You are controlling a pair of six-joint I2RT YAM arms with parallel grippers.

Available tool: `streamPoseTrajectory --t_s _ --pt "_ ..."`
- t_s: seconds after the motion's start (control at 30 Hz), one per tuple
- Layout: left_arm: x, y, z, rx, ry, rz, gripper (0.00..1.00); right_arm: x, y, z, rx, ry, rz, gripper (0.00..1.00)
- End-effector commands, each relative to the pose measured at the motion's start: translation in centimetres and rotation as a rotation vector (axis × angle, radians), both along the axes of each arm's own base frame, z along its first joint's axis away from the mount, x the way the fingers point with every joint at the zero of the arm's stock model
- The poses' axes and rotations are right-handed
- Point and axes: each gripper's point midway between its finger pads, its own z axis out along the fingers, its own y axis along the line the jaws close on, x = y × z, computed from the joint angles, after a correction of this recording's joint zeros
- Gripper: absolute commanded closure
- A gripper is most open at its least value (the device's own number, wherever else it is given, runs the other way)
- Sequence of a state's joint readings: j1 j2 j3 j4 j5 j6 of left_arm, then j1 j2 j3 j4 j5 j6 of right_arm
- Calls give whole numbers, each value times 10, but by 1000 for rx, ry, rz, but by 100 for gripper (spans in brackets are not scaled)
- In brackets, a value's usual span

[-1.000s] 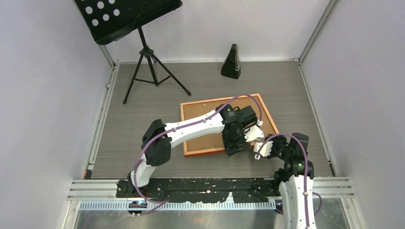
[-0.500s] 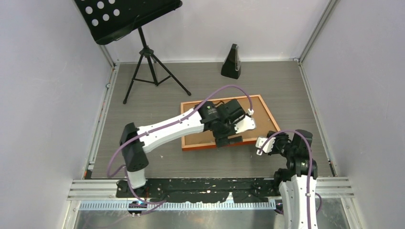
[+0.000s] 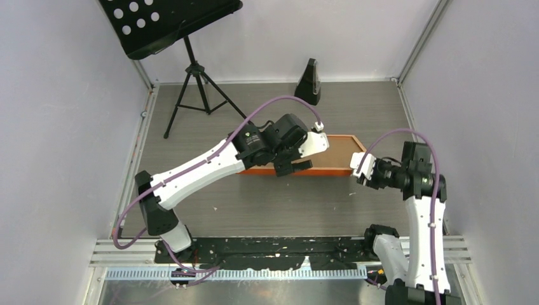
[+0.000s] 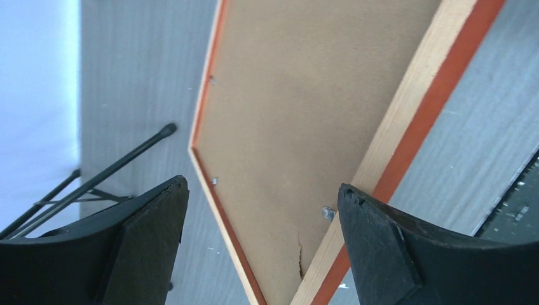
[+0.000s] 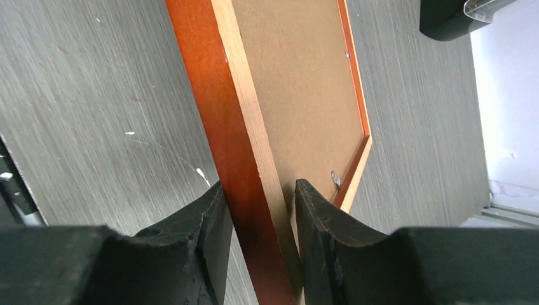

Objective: Put the photo into the frame
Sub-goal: Turn over the photo frame at the center of the board.

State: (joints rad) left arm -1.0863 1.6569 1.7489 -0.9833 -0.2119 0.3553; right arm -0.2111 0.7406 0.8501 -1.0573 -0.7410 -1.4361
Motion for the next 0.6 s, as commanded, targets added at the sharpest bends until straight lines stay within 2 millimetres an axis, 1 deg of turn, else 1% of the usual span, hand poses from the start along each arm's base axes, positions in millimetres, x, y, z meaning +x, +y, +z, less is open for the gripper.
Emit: streamPoseTrajectory --t_s 0.0,0.17,0.43,0.57 --pt "12 11 29 -26 -73 14 12 -8 22 43 168 85 13 95" --pt "23 17 51 -64 -116 38 11 -6 22 54 188 130 2 95" --pt "45 34 107 -172 -239 92 11 3 18 74 231 185 -68 95" --pt "51 39 134 -212 -300 95 10 9 18 89 263 193 -106 95"
